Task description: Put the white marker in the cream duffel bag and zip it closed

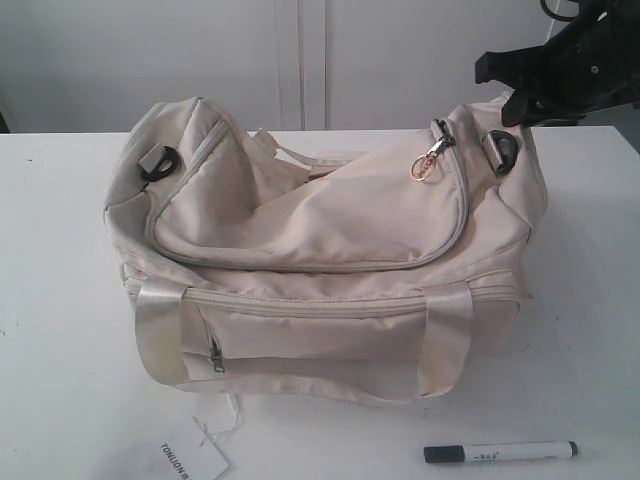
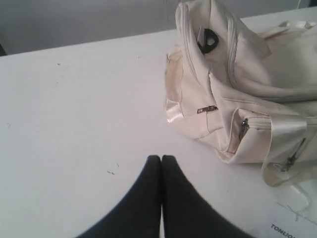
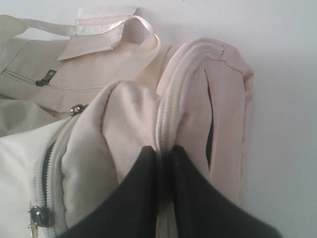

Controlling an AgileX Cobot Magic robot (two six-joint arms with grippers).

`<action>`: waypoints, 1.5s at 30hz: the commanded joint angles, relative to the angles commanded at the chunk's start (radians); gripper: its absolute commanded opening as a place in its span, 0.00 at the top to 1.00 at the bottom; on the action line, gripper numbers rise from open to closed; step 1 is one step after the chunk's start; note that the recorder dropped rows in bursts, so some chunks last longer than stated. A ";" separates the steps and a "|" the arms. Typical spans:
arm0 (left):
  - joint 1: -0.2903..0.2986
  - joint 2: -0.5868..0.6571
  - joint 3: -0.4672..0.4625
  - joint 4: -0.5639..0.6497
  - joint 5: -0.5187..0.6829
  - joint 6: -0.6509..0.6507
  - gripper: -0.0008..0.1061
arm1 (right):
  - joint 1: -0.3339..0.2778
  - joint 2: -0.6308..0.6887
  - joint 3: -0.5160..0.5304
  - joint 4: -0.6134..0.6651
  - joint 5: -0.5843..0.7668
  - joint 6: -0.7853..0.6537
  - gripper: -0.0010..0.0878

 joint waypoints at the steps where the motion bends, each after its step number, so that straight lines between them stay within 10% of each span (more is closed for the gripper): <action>1: 0.000 0.031 -0.023 0.000 0.018 0.000 0.99 | 0.000 0.000 0.000 0.000 0.000 0.000 0.99; 20: 0.000 0.705 -0.431 -0.519 0.194 0.596 0.99 | 0.000 0.000 0.000 -0.002 0.004 0.000 0.99; 28: -0.008 0.814 -0.466 -0.755 0.192 0.789 0.99 | 0.000 0.000 0.000 -0.002 0.023 0.000 0.99; 45: -0.419 0.973 -0.493 -0.787 -0.204 0.878 0.99 | 0.000 0.000 0.000 0.000 0.045 0.000 0.99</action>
